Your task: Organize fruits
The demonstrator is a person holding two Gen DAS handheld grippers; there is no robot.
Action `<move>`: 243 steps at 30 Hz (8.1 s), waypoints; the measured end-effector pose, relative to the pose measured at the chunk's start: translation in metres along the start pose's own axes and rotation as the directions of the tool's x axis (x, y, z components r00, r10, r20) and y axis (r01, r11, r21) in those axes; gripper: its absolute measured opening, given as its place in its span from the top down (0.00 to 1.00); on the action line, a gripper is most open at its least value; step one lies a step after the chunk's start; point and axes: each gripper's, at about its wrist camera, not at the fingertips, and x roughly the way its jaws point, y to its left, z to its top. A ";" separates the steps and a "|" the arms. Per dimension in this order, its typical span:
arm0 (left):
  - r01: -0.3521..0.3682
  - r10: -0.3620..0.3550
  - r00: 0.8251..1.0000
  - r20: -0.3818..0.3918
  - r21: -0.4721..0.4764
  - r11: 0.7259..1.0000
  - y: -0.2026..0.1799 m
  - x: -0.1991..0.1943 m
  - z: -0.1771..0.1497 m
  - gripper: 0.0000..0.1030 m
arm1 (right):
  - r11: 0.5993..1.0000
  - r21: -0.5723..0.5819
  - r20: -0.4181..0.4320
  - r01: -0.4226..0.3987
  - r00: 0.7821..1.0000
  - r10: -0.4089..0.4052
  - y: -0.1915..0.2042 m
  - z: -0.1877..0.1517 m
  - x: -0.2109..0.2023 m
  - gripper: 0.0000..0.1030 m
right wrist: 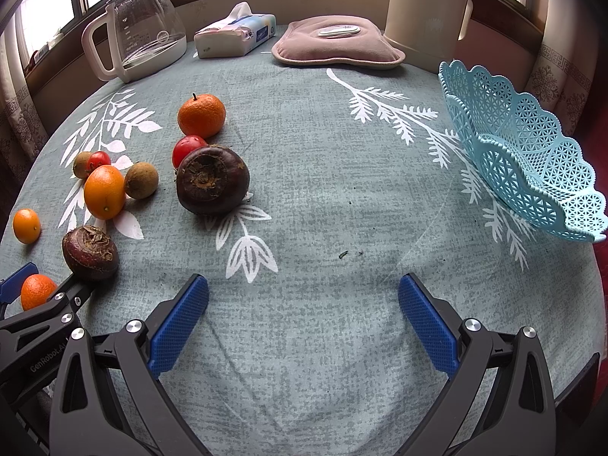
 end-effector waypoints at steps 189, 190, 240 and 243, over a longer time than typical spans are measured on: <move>0.438 -0.513 0.857 0.054 0.449 0.779 -0.255 -0.085 0.063 0.55 | 0.854 0.519 0.349 -0.032 0.920 -0.178 -0.266 0.028 -0.115 0.37; 0.445 -0.518 0.854 0.045 0.452 0.773 -0.261 -0.083 0.063 0.55 | 0.855 0.518 0.358 -0.024 0.914 -0.191 -0.266 0.028 -0.119 0.36; 0.333 -0.422 0.803 0.422 0.270 0.904 -0.139 -0.137 0.093 0.05 | 0.954 0.288 0.688 -0.085 0.712 -0.144 -0.181 0.009 -0.184 0.03; 0.296 -0.381 0.808 0.449 0.250 0.922 -0.122 -0.140 0.090 0.05 | 0.958 0.265 0.666 -0.110 0.740 -0.099 -0.173 0.012 -0.177 0.03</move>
